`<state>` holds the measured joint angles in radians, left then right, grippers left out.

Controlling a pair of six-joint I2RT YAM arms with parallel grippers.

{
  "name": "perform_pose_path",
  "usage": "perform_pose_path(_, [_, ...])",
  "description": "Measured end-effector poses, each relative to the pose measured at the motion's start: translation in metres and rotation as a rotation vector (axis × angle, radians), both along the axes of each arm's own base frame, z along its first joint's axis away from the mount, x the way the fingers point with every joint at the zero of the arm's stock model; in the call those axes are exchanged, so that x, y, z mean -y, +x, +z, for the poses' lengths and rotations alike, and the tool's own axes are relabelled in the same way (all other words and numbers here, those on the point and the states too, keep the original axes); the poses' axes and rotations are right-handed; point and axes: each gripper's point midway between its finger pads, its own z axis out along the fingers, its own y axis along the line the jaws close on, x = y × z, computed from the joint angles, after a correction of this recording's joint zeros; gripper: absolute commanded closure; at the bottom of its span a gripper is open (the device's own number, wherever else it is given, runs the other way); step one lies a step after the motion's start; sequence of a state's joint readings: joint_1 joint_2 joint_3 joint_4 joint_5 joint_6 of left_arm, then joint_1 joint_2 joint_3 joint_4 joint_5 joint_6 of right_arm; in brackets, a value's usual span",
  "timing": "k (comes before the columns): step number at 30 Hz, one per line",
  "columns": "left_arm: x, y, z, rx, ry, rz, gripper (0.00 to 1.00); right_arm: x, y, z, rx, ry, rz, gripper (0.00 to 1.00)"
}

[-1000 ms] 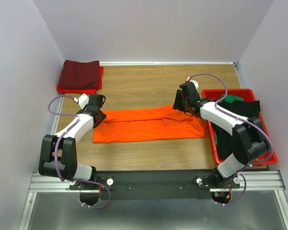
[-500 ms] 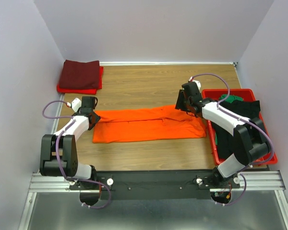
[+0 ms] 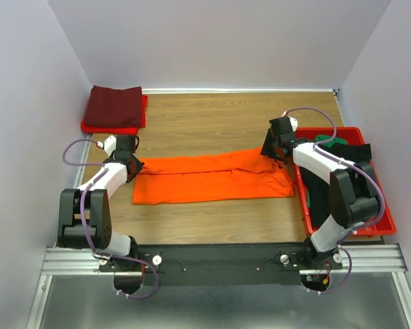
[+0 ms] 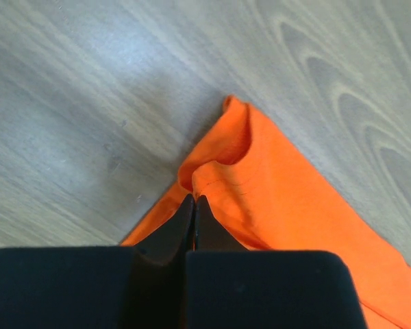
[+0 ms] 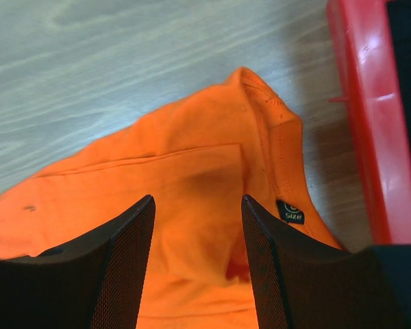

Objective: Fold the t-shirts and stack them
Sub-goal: Fold the tshirt

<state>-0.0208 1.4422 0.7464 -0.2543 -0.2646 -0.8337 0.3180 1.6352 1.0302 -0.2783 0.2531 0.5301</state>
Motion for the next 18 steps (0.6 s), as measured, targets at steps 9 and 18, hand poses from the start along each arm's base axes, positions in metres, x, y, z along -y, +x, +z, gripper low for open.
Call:
perform_pose_path(9, [0.003,0.013,0.013,0.041,-0.003,-0.032,1.0,0.003,0.003,-0.031,-0.077,-0.035,-0.011,0.41])
perform_pose_path(18, [0.007,0.016,0.015,0.052,-0.012,-0.056,1.0,0.001,0.006,-0.035,-0.085,-0.031,-0.022,0.66])
